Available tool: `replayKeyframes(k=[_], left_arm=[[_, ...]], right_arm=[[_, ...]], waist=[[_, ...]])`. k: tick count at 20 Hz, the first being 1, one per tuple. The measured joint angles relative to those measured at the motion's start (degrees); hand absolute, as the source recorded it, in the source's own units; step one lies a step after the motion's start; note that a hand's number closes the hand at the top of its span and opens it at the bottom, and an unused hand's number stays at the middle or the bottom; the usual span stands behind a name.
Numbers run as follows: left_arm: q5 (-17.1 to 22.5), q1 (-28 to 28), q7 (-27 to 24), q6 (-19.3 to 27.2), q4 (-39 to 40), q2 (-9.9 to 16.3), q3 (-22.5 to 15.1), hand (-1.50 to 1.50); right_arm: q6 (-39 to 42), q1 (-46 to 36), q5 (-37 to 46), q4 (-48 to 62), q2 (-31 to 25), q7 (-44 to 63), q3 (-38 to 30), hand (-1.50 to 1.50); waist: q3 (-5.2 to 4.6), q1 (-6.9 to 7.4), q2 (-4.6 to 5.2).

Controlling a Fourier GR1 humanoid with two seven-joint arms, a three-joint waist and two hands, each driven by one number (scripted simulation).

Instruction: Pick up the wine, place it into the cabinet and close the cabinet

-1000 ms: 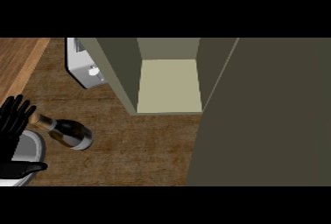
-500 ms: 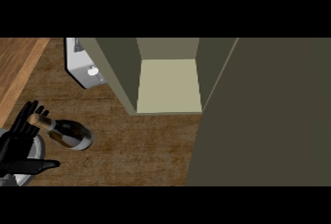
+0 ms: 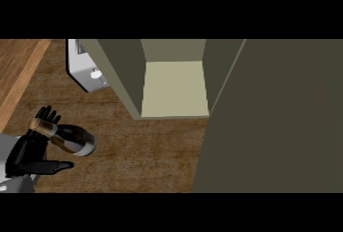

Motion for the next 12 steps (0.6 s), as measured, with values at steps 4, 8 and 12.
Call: replayKeyframes(k=[4, 8, 12], left_arm=[[0.17, -1.94, -1.59, -2.98, 6.03, 0.71, -0.02, -1.5], [-0.48, -3.77, -3.51, -4.77, 12.04, 1.43, -0.36, -1.5], [-1.37, -6.62, -4.51, -4.51, 17.04, 1.56, -0.94, -1.5]], right_arm=[[-0.31, 0.08, 0.01, -0.06, -1.22, -0.28, 0.11, -1.5], [-1.3, -0.61, 0.06, 0.03, -1.31, 0.06, 0.66, -1.5], [-1.85, -1.73, 0.18, 0.28, -1.43, 0.67, 1.03, -1.5]], waist=[[-0.01, -0.03, 0.0], [0.03, -0.09, -0.01], [-0.09, -0.04, 0.08]])
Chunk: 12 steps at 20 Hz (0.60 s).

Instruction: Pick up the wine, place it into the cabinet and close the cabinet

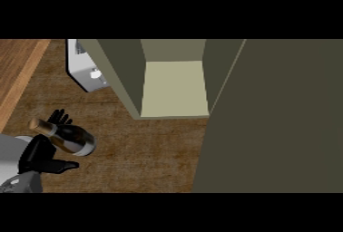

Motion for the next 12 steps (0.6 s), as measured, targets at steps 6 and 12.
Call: replayKeyframes(k=[6, 12], left_arm=[[-1.22, -1.13, -2.82, 1.0, 3.91, -0.42, -1.02, -1.5], [-0.39, -3.05, -5.64, 1.38, 7.33, -0.67, -0.33, 1.5]], right_arm=[[-1.16, 0.3, 0.12, -0.23, -1.33, -0.11, 0.07, -1.5], [-1.61, 2.02, -0.02, 0.04, -2.73, -3.45, 1.49, -1.5]], waist=[[-0.06, -0.09, -0.04], [-0.06, -0.12, 0.03]])
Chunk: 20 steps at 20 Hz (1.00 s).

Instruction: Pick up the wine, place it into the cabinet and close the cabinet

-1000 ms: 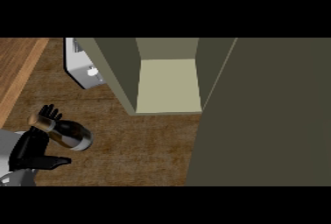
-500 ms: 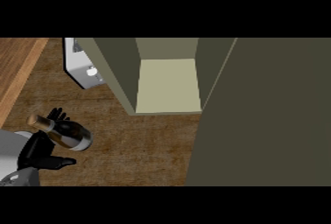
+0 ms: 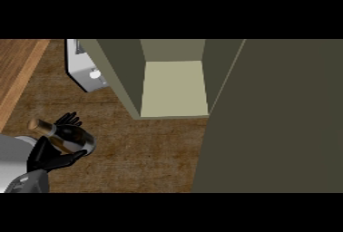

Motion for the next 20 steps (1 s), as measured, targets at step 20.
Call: replayKeyframes(k=[20], left_arm=[[-1.35, 2.79, -8.31, 8.83, -7.76, -6.6, -4.36, 1.5]], right_arm=[[-1.88, 1.65, -0.9, -0.22, -3.4, -2.18, -1.27, -1.5]], waist=[[0.5, 1.11, -0.58]])
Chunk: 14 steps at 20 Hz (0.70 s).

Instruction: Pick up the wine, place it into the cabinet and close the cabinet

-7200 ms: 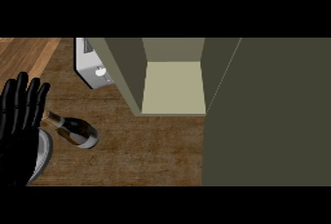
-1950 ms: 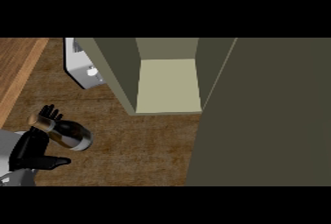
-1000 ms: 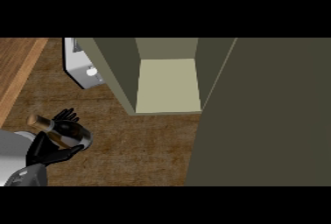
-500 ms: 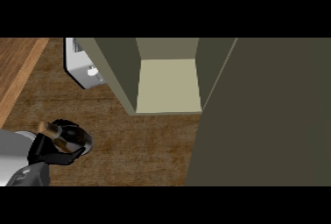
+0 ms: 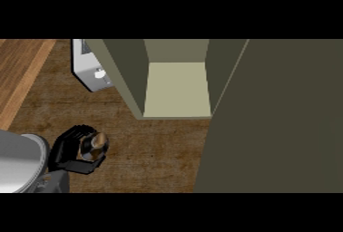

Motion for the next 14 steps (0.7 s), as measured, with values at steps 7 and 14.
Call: replayKeyframes(k=[7, 14], left_arm=[[0.21, 4.66, 4.03, -0.95, -9.37, -5.7, -4.93, 1.5], [2.26, 12.44, 12.21, -0.96, -26.03, -10.22, -10.71, 1.5]], right_arm=[[-0.72, 1.23, -0.33, -0.12, -1.65, -1.67, -0.02, -1.5], [-1.42, 1.74, -0.52, -0.06, -2.3, -2.83, 0.27, -1.5]], waist=[[-0.12, 0.12, -0.05], [-0.26, 0.47, 0.08]])
